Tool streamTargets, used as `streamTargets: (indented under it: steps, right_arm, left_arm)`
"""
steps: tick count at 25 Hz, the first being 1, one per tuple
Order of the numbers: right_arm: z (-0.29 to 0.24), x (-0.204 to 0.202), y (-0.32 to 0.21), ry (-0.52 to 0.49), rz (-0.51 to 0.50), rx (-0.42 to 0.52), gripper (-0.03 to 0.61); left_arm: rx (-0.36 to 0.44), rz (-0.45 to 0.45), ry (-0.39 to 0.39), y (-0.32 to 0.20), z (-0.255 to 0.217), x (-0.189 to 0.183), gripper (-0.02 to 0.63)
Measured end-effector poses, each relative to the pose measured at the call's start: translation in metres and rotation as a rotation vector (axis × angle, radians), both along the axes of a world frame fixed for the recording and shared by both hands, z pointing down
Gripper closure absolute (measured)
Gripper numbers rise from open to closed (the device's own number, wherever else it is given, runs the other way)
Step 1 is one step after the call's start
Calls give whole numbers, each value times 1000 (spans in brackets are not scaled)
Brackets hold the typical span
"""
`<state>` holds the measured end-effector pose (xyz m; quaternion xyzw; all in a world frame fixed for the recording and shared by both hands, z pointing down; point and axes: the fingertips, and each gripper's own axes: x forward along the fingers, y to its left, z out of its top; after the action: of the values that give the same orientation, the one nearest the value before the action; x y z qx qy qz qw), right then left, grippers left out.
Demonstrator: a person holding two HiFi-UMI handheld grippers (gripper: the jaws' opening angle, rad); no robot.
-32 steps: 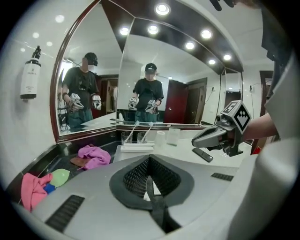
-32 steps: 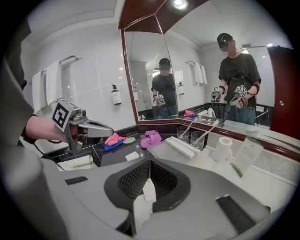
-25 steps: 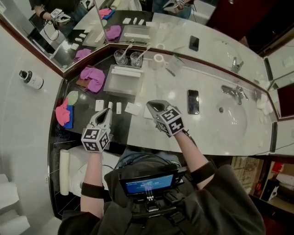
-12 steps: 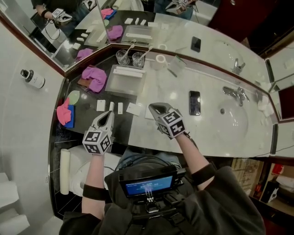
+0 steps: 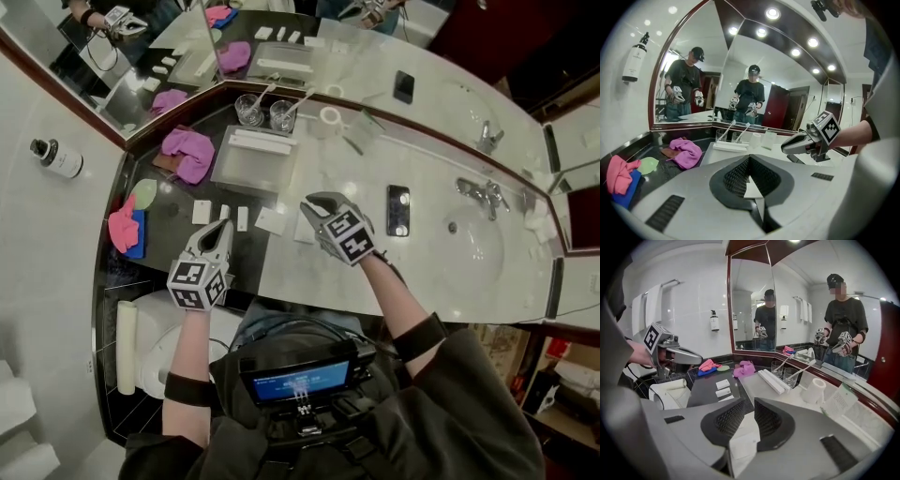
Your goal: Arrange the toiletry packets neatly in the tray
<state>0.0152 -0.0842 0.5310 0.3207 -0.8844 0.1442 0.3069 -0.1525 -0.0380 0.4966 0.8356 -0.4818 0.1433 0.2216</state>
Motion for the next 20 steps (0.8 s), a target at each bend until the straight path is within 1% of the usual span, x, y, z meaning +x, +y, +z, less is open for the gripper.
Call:
streamTargets:
  steps: [4,6,7,10,16,20]
  right_arm:
    - [13,3,-30,109,-69,17,430]
    - [19,2,-45,150,-104,20,382]
    - [21,1,-53,168,-117,23,370]
    - [27,-2,-77,209,-142,38,350]
    - [47,-6,-121,282,-190,56,337]
    - [56,-9,-151,292,-201,48,339]
  left_arm:
    - [1,16,-8,-14,3,5,612]
    - [2,23,-17,-21,5,7,613]
    - [2,24,-18,-25,7,7,614]
    - [2,22,-17,-36,9,9,614]
    - [-1,24,-20,-53,13,13,612]
    - [-6,15,-23,-62,15,10,614]
